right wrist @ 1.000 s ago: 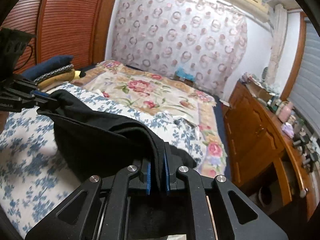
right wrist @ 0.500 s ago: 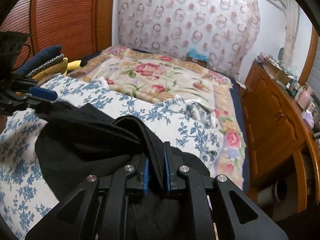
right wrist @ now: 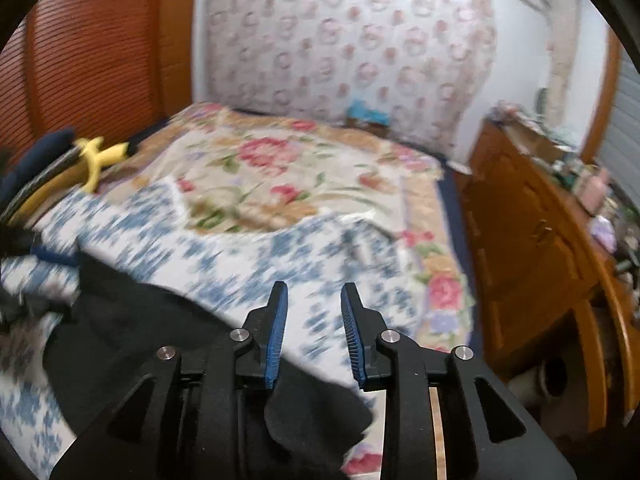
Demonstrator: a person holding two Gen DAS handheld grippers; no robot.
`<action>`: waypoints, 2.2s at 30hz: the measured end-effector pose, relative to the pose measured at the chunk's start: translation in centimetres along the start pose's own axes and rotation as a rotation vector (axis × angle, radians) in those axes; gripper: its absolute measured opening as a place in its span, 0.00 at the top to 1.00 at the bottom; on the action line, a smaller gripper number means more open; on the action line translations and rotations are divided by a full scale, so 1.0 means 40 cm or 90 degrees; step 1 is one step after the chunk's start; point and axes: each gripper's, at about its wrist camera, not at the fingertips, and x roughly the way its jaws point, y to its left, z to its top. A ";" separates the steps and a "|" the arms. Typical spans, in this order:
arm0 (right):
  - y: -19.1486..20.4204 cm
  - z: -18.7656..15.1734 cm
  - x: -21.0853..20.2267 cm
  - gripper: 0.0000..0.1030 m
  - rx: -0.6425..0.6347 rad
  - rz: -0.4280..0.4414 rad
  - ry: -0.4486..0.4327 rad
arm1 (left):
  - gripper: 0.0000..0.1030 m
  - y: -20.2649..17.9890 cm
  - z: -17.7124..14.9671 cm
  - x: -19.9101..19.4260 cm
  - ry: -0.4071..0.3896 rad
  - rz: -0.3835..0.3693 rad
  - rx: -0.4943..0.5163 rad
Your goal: Fold small clothes
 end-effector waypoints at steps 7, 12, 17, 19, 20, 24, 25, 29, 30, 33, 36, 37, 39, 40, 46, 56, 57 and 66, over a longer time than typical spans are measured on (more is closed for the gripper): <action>-0.037 -0.019 -0.070 0.48 0.037 -0.013 -0.023 | 0.45 0.020 0.006 0.053 0.025 -0.005 -0.023; -0.012 -0.086 -0.088 0.46 0.033 -0.007 0.003 | 0.45 0.031 0.007 0.088 0.044 -0.021 -0.046; 0.003 -0.139 -0.098 0.39 0.054 0.006 0.012 | 0.45 0.042 0.014 0.089 0.035 -0.041 -0.078; 0.009 -0.154 -0.099 0.38 0.060 0.006 0.015 | 0.45 0.039 0.016 0.092 0.033 -0.043 -0.082; 0.010 -0.159 -0.100 0.37 0.064 0.007 0.016 | 0.45 0.035 0.017 0.094 0.033 -0.045 -0.081; 0.005 -0.173 -0.103 0.36 0.083 0.013 0.019 | 0.61 0.022 0.020 0.102 0.034 -0.060 -0.074; 0.004 -0.174 -0.105 0.36 0.085 0.014 0.019 | 0.68 0.018 0.020 0.104 0.033 -0.060 -0.069; 0.007 -0.178 -0.110 0.36 0.087 0.018 0.018 | 0.87 0.006 0.018 0.082 0.015 -0.055 -0.049; 0.009 -0.179 -0.112 0.36 0.088 0.018 0.017 | 0.88 0.001 0.019 0.065 0.001 -0.051 -0.044; 0.015 -0.181 -0.117 0.36 0.092 0.023 0.015 | 0.88 0.010 0.028 -0.023 -0.060 -0.071 -0.058; 0.024 -0.177 -0.126 0.30 0.095 0.038 0.006 | 0.88 0.025 0.034 -0.101 -0.093 -0.054 -0.045; 0.031 -0.172 -0.128 0.29 0.093 0.043 0.002 | 0.88 0.042 0.034 -0.130 -0.103 -0.042 -0.046; 0.048 -0.159 -0.127 0.27 0.088 0.052 -0.003 | 0.88 0.074 0.032 -0.160 -0.113 -0.023 -0.051; 0.059 -0.149 -0.124 0.25 0.086 0.059 -0.005 | 0.88 0.103 0.027 -0.179 -0.115 -0.002 -0.057; 0.149 -0.095 -0.060 0.21 0.070 0.100 -0.004 | 0.88 0.213 -0.023 -0.200 -0.107 0.049 -0.090; 0.172 -0.074 0.107 0.20 0.132 0.123 0.087 | 0.87 0.227 -0.062 -0.149 -0.093 0.070 -0.086; 0.170 -0.079 0.121 0.20 0.142 0.134 0.097 | 0.87 0.229 -0.063 -0.146 -0.092 0.069 -0.088; 0.173 -0.084 0.154 0.24 0.146 0.171 0.111 | 0.87 0.234 -0.067 -0.134 -0.089 0.063 -0.094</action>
